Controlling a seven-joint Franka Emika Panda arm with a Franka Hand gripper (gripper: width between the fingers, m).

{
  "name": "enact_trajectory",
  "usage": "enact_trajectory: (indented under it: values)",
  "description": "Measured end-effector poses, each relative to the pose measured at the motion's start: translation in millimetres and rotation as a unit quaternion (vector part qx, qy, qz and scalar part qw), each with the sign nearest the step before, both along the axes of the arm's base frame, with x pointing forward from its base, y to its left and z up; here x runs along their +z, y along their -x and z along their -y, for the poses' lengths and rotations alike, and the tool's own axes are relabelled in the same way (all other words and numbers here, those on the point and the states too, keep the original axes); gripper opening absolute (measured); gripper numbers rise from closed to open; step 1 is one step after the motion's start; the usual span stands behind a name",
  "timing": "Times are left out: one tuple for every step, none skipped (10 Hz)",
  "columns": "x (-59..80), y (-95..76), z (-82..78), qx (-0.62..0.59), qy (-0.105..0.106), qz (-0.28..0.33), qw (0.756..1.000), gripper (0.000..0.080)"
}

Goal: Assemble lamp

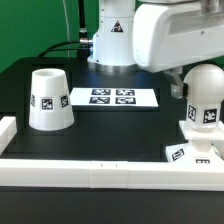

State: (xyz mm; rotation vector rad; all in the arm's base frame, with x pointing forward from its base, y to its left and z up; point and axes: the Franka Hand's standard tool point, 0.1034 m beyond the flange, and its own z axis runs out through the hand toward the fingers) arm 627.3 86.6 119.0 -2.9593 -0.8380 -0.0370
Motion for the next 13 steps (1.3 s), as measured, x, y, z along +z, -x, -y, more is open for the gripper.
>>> enact_trajectory:
  values:
    - [-0.7,0.9,-1.1,0.038,0.003,0.002,0.999,0.0698]
    - [-0.8,1.2,-2.1,0.078,0.007,0.004,0.997,0.0698]
    - [-1.1,1.6,-4.1,0.118,0.011,0.006,0.993,0.0698]
    - [-1.1,1.6,-4.3,0.168,0.015,0.009,0.986,0.0698]
    - [-1.2,1.5,-3.4,0.208,0.018,0.011,0.978,0.0698]
    - [-1.1,1.3,-2.3,0.243,0.018,0.013,0.97,0.0698]
    - [-0.9,0.9,-1.4,0.287,0.019,0.015,0.957,0.0698]
    - [-0.2,0.3,-0.9,0.319,0.021,0.017,0.947,0.0698]
    - [-0.1,0.0,0.0,0.354,0.025,0.018,0.935,0.0698]
    - [-0.3,0.1,0.1,0.376,0.026,0.019,0.926,0.0698]
    - [-1.2,0.3,0.4,0.397,0.027,0.019,0.917,0.0698]
    - [-1.7,0.3,1.4,0.426,0.03,0.018,0.904,0.0698]
    - [-1.4,0.1,1.4,0.434,0.03,0.018,0.9,0.0698]
